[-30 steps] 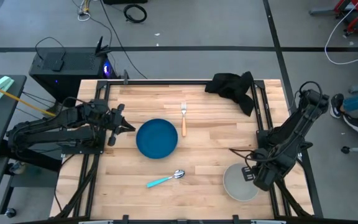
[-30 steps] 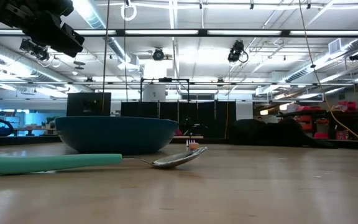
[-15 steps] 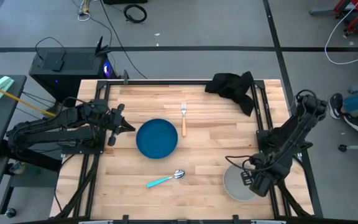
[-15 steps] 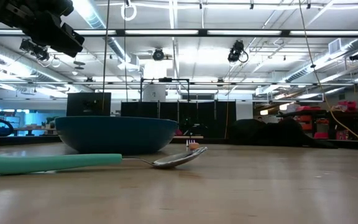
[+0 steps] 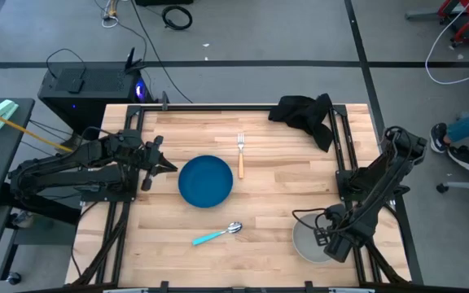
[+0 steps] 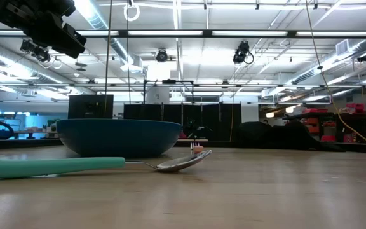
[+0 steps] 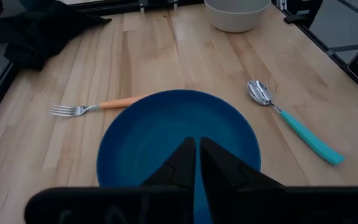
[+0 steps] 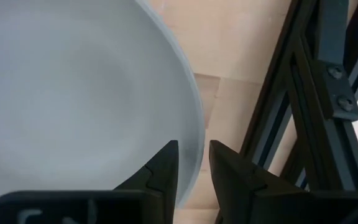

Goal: Set table place
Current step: Put the gray bowl on top of the blue bowl on the table

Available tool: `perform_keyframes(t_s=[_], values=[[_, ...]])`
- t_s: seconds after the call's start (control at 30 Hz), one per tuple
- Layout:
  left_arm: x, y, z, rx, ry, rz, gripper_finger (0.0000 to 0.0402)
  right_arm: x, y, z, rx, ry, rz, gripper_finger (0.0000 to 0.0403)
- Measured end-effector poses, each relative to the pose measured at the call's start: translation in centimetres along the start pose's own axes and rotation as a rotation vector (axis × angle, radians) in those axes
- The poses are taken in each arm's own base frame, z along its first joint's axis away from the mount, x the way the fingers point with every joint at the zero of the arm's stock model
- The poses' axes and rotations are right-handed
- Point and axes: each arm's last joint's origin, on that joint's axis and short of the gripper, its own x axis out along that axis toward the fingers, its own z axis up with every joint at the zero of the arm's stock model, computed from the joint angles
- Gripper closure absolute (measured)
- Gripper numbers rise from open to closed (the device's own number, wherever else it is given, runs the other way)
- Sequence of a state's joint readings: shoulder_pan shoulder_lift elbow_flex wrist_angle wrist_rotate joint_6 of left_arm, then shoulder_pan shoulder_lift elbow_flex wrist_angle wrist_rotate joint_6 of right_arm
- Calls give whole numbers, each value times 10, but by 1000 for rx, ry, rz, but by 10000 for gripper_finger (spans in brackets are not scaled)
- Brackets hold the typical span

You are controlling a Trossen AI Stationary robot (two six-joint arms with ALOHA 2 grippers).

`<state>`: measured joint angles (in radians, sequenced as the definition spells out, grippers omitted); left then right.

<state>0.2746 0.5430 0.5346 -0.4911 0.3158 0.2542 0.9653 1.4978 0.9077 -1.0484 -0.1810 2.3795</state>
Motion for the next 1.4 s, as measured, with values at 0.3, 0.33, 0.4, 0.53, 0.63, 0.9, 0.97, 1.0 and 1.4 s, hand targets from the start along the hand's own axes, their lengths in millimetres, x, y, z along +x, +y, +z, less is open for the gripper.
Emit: perform_keyframes(t_s=[0.3,0.33,0.4,0.53,0.63,0.9,0.97,1.0,1.4], values=[[0,0,0,0,-1,0,374,10,6,-3,0,-19,-13,305],[0,0,0,0,-1,0,373,10,6,-4,0,-21,-15,305],[0,0,0,0,-1,0,369,12,7,-4,0,-29,-16,305],[0,0,0,0,-1,0,366,16,9,-4,-3,-48,-25,305],[0,0,0,0,-1,0,368,19,10,-4,-14,-65,-32,304],[0,0,0,0,-1,1,378,20,10,-5,-15,-67,-33,307],[0,0,0,0,-1,0,378,19,10,-5,-18,-67,-33,316],[0,0,0,0,-1,0,377,19,10,-5,-19,-66,-32,323],[0,0,0,0,-1,0,367,12,11,-2,-63,-120,76,389]])
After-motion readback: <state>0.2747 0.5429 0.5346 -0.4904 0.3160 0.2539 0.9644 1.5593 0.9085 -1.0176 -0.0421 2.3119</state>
